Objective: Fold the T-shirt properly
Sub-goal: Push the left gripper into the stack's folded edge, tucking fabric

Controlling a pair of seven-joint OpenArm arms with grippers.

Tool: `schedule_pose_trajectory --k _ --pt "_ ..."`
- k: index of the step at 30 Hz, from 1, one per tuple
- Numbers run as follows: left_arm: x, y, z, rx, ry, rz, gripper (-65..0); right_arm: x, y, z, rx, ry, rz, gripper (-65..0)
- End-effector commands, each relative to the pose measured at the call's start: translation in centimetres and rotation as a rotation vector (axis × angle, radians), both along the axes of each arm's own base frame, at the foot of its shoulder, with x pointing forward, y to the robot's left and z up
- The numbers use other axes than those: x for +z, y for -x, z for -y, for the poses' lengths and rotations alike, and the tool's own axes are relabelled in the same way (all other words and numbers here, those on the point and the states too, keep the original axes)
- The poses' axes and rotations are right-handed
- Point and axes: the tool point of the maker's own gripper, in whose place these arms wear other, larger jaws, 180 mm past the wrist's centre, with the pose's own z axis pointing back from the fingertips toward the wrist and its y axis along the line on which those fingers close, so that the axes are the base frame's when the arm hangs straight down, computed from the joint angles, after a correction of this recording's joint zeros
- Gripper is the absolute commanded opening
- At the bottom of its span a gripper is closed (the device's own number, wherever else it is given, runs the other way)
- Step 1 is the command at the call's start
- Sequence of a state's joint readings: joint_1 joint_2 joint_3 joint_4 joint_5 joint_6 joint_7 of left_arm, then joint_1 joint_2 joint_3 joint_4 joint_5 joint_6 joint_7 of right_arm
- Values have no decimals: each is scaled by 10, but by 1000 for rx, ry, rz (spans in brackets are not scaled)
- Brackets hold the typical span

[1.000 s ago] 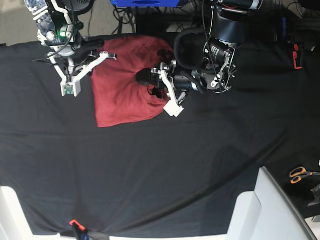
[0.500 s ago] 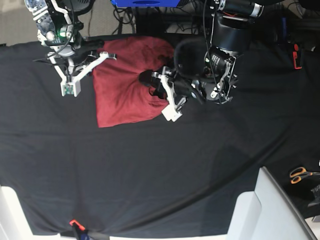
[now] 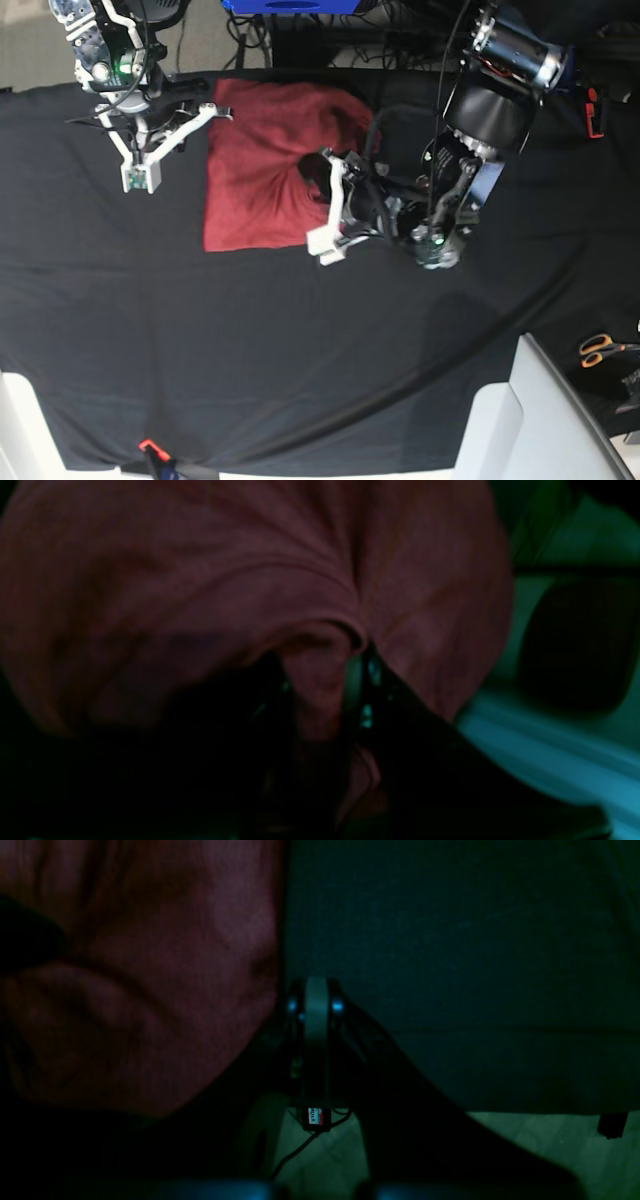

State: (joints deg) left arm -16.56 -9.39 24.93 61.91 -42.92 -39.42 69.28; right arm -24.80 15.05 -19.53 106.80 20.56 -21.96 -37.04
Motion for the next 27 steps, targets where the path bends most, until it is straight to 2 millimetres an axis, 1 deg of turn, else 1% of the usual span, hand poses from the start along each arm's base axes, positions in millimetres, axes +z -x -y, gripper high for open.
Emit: schedule_pose_trajectory --k 1,4,5,8,9,12,15,17,23,25,27 --pt "11 -16 0 -32 -2 51 -650 8 -7 1 1 1 39 -648" --pt "3 -18 -10 -149 -125 100 -650 8 -7 1 -1 1 38 -648" --pt "-1 -19 -20 -191 -187 120 -650 8 -7 2 -2 1 38 -648" --pt "-11 -18 -34 -306 -326 173 -650 8 -7 2 -3 2 39 -648" --pt "-11 -21 -37 -347 -367 201 -650 8 -7 2 -3 2 39 -648" --pt "-11 -26 -46 -459 -470 284 -650 9 -11 13 -30 15 46 -648" --pt "-8 -31 -46 -569 -555 375 -650 11 -13 20 -48 24 53 -648" --pt "-2 -39 -44 -616 -605 448 -650 12 -16 28 -67 33 59 -648" --pt "21 -61 -12 -660 -649 617 -650 14 -20 42 -111 48 70 -648" --pt "24 -63 4 -670 -630 654 -650 15 -23 48 -127 54 76 -648" --pt "22 -58 19 -710 -609 680 -650 16 -24 51 -135 58 80 -648"
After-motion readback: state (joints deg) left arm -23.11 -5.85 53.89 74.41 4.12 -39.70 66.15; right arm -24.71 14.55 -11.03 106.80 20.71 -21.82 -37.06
